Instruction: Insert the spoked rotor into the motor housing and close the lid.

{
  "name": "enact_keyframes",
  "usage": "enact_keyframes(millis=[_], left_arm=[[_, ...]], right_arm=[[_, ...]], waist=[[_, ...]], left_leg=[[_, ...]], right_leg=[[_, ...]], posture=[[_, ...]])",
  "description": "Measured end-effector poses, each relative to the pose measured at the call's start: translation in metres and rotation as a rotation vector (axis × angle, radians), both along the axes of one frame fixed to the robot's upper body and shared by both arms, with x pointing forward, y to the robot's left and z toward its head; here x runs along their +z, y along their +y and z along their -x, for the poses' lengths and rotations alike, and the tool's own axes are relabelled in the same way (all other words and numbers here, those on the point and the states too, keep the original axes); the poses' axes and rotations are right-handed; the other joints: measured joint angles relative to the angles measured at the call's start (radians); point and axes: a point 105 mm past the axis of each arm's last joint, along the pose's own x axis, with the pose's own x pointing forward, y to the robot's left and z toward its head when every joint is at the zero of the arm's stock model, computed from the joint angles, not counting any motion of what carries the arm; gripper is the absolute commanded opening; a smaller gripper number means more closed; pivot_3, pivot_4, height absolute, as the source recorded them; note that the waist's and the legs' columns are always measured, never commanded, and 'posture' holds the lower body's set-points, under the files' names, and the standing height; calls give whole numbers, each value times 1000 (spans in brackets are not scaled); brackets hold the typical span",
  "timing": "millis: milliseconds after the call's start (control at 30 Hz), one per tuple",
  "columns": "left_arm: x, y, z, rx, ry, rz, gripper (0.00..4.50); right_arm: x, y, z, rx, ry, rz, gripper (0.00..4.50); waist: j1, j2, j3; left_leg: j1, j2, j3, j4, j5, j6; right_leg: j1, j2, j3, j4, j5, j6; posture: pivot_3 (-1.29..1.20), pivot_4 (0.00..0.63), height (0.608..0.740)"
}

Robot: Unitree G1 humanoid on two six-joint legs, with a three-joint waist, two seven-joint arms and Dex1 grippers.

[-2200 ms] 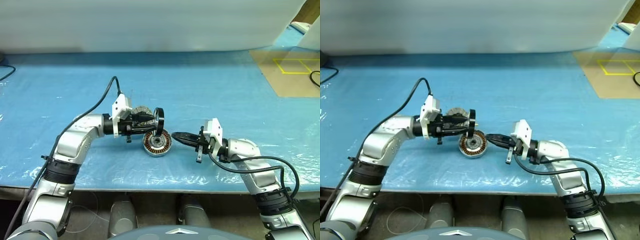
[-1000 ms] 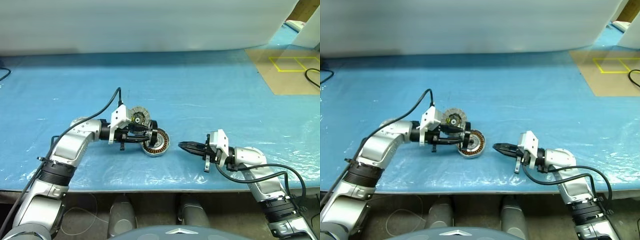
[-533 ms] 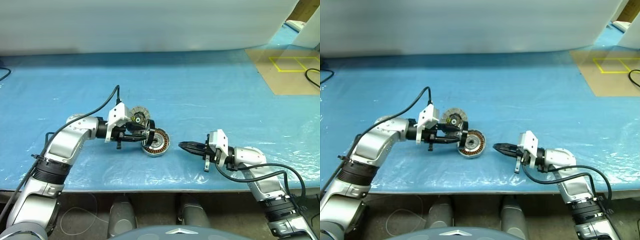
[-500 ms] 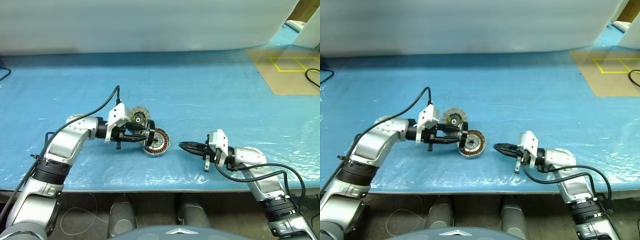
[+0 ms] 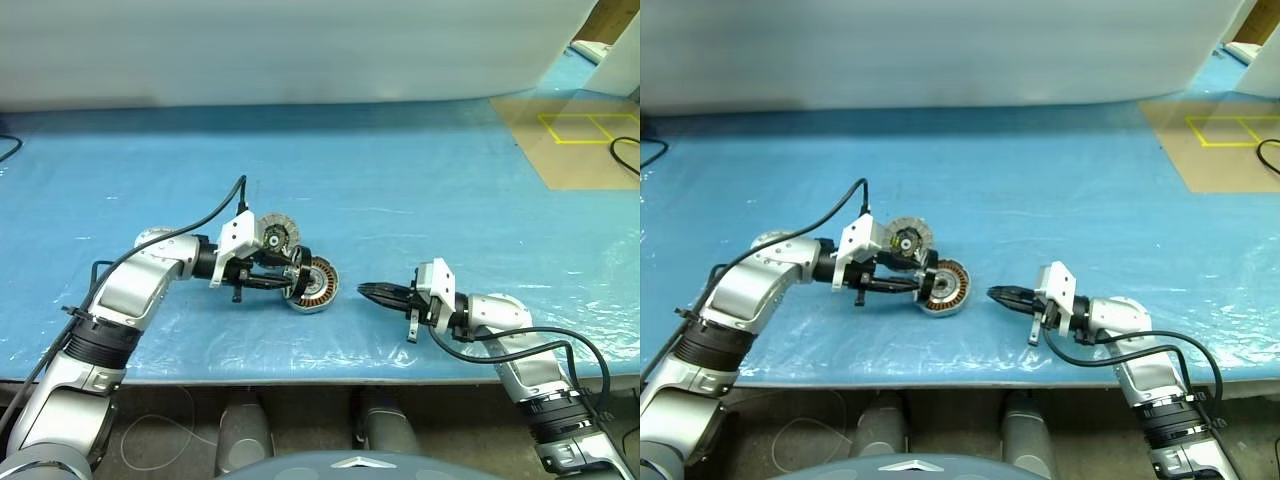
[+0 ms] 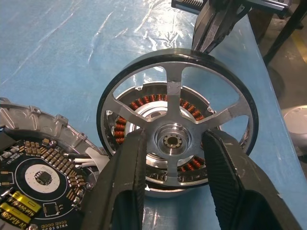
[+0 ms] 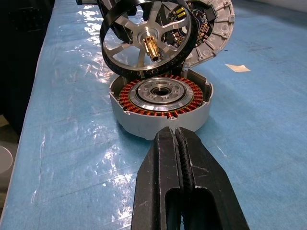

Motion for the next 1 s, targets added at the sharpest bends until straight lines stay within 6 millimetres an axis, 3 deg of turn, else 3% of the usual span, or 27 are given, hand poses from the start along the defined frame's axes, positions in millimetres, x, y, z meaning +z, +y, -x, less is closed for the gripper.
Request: enact_keyframes(millis=[233,1000], left_arm=[[-2,4,-8,38,-26,-25,4014],[6,-5,-14,33,-52,23,4014]], right_arm=[[0,0,0,-2,-1,2,0],[0,-1,-5,-16,-5,8,0]], waist=[[0,0,0],[1,0,0]], left_leg=[[0,0,0,0,0,0],[0,0,0,0,0,-1]], right_leg=[[0,0,0,0,0,0],[0,0,0,0,0,0]], posture=[[0,150,740],[0,150,740]])
